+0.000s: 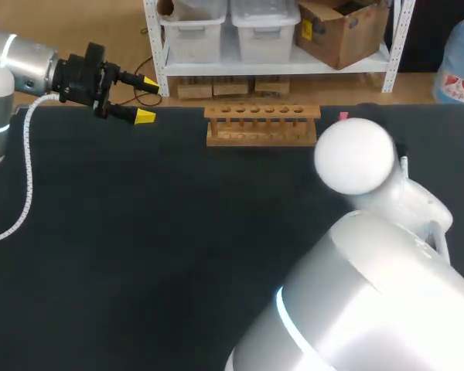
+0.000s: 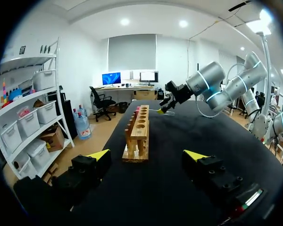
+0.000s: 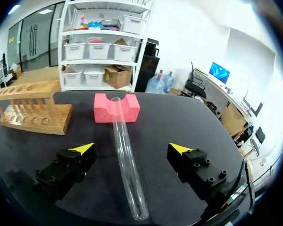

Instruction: Grasp the test tube, adjust it, and insert it.

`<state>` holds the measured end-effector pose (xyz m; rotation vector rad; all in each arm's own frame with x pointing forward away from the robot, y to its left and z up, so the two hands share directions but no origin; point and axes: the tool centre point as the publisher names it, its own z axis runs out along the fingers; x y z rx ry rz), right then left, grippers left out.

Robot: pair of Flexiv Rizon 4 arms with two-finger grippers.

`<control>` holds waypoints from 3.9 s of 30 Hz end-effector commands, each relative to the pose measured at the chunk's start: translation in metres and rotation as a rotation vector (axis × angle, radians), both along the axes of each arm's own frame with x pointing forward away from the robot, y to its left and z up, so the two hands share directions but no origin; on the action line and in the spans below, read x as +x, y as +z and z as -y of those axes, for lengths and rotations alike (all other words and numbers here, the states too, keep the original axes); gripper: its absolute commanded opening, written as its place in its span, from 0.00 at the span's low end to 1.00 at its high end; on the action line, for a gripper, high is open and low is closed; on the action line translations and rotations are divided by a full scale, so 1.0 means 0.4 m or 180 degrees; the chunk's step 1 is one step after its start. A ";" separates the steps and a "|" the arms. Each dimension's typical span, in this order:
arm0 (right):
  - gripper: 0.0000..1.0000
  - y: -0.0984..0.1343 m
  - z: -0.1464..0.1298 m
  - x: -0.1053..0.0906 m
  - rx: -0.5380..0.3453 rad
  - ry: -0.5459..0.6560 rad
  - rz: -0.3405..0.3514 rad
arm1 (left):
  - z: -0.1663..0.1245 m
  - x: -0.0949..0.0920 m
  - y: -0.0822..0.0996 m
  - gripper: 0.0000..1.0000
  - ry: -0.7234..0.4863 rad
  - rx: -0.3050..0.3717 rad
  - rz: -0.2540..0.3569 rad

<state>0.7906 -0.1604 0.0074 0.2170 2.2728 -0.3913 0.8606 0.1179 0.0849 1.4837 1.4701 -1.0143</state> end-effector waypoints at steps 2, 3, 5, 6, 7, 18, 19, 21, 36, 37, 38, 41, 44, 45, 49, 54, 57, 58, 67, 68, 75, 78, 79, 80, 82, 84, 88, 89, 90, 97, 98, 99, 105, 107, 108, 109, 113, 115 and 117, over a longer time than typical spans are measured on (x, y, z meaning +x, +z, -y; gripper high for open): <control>1.00 0.000 -0.003 -0.001 -0.0154 -0.0245 -0.0015 | 0.000 0.002 -0.001 1.00 -0.0004 0.0002 0.0000; 1.00 0.000 -0.002 -0.001 -0.0146 -0.0246 -0.0018 | 0.000 0.002 -0.001 1.00 -0.0004 0.0002 0.0000; 1.00 0.000 0.001 -0.002 -0.0124 -0.0248 -0.0023 | 0.000 0.002 -0.001 1.00 -0.0004 0.0002 0.0000; 1.00 -0.001 0.002 -0.003 -0.0098 -0.0241 -0.0025 | 0.000 0.002 -0.001 1.00 -0.0004 0.0002 0.0000; 1.00 -0.001 0.003 -0.003 -0.0079 -0.0233 -0.0028 | 0.000 0.002 -0.001 1.00 -0.0004 0.0002 0.0000; 1.00 0.005 0.018 -0.012 0.0469 0.0081 -0.0054 | 0.000 0.002 -0.001 1.00 -0.0004 0.0002 0.0000; 1.00 0.006 0.018 -0.014 0.0501 0.0136 -0.0054 | 0.000 0.002 -0.001 1.00 -0.0004 0.0002 0.0000; 1.00 0.010 0.016 -0.017 0.0544 0.0268 -0.0068 | 0.000 0.002 -0.001 1.00 -0.0004 0.0002 0.0000; 1.00 -0.004 0.002 -0.030 0.0606 0.0887 -0.0201 | 0.000 0.002 -0.001 1.00 -0.0004 0.0002 0.0000; 1.00 -0.007 0.001 -0.029 0.0608 0.0889 -0.0207 | 0.000 0.002 -0.001 1.00 -0.0004 0.0002 0.0000; 1.00 -0.009 0.000 -0.028 0.0611 0.0890 -0.0212 | 0.000 0.002 -0.001 1.00 -0.0004 0.0002 0.0000; 1.00 -0.014 -0.005 -0.023 0.0616 0.0892 -0.0222 | 0.000 0.002 -0.001 1.00 -0.0004 0.0002 0.0000; 1.00 -0.017 -0.011 -0.018 0.0619 0.0900 -0.0227 | 0.000 0.002 -0.001 1.00 -0.0004 0.0002 0.0000; 1.00 -0.018 -0.012 -0.017 0.0619 0.0907 -0.0228 | 0.000 0.002 -0.001 1.00 -0.0004 0.0002 0.0000; 1.00 -0.026 -0.017 -0.010 0.0621 0.0956 -0.0250 | 0.000 0.002 -0.001 1.00 -0.0004 0.0002 0.0000; 1.00 -0.035 -0.016 0.000 0.0642 0.1002 -0.0273 | 0.000 0.002 -0.001 1.00 -0.0004 0.0002 0.0000; 1.00 -0.039 -0.013 0.005 0.0667 0.1019 -0.0281 | 0.000 0.002 -0.001 1.00 -0.0004 0.0002 0.0000; 1.00 -0.040 -0.013 0.006 0.0676 0.1029 -0.0282 | 0.000 0.002 -0.001 1.00 -0.0004 0.0002 0.0000; 1.00 -0.041 -0.017 0.016 0.0721 0.1185 -0.0292 | 0.000 0.002 -0.001 1.00 -0.0004 0.0002 0.0000; 1.00 -0.041 -0.017 0.017 0.0720 0.1189 -0.0294 | 0.000 0.002 -0.001 1.00 -0.0004 0.0002 0.0000; 0.81 -0.049 -0.020 0.018 0.0733 0.1245 -0.0332 | 0.000 0.002 -0.001 1.00 -0.0004 0.0002 0.0000; 0.73 -0.054 -0.021 0.020 0.0736 0.1270 -0.0350 | 0.000 0.002 -0.001 1.00 -0.0004 0.0002 0.0000; 0.70 -0.055 -0.022 0.020 0.0738 0.1277 -0.0356 | 0.000 0.002 -0.001 1.00 -0.0004 0.0002 0.0000; 0.65 -0.056 -0.023 0.020 0.0739 0.1283 -0.0360 | 0.000 0.002 -0.001 1.00 -0.0004 0.0002 0.0000; 0.59 -0.057 -0.024 0.021 0.0744 0.1293 -0.0364 | 0.000 0.002 -0.001 1.00 -0.0004 0.0002 0.0000; 0.51 -0.059 -0.024 0.022 0.0748 0.1297 -0.0367 | 0.000 0.002 -0.001 1.00 -0.0004 0.0002 0.0000; 0.47 -0.061 -0.025 0.022 0.0757 0.1301 -0.0378 | 0.000 0.002 -0.001 1.00 -0.0004 0.0002 0.0000; 0.45 -0.061 -0.025 0.021 0.0757 0.1301 -0.0380 | 0.000 0.002 -0.001 1.00 -0.0004 0.0002 0.0000; 0.45 -0.061 -0.025 0.021 0.0758 0.1300 -0.0382 | 0.000 0.002 -0.001 1.00 -0.0004 0.0002 0.0000; 0.42 -0.059 -0.021 0.020 0.0741 0.1279 -0.0392 | 0.000 0.002 -0.001 1.00 -0.0004 0.0002 0.0000; 0.40 -0.059 -0.020 0.019 0.0737 0.1274 -0.0393 | 0.000 0.002 -0.001 1.00 -0.0004 0.0002 0.0000; 0.36 -0.058 -0.019 0.019 0.0735 0.1269 -0.0393 | 0.000 0.002 -0.001 1.00 -0.0004 0.0002 0.0000; 0.03 -0.058 -0.016 0.017 0.0729 0.1248 -0.0410 | 0.000 0.002 -0.001 1.00 -0.0004 0.0002 0.0000; 0.00 -0.059 -0.016 0.017 0.0726 0.1245 -0.0418 | 0.000 0.002 -0.001 1.00 -0.0004 0.0002 0.0000; 0.00 -0.060 -0.016 0.017 0.0726 0.1245 -0.0422 | 0.000 0.002 -0.001 1.00 -0.0004 0.0002 0.0000; 0.00 -0.060 -0.016 0.017 0.0728 0.1243 -0.0425 | 0.000 0.002 -0.001 1.00 -0.0004 0.0002 0.0000; 0.00 -0.059 -0.016 0.016 0.0738 0.1181 -0.0456 | 0.000 0.002 -0.001 1.00 -0.0004 0.0002 0.0000; 0.00 -0.058 -0.013 0.013 0.0748 0.1089 -0.0502 | 0.000 0.002 -0.001 1.00 -0.0004 0.0002 0.0000; 0.00 -0.052 -0.011 0.009 0.0751 0.1039 -0.0500 | 0.000 0.002 -0.001 1.00 -0.0004 0.0002 0.0000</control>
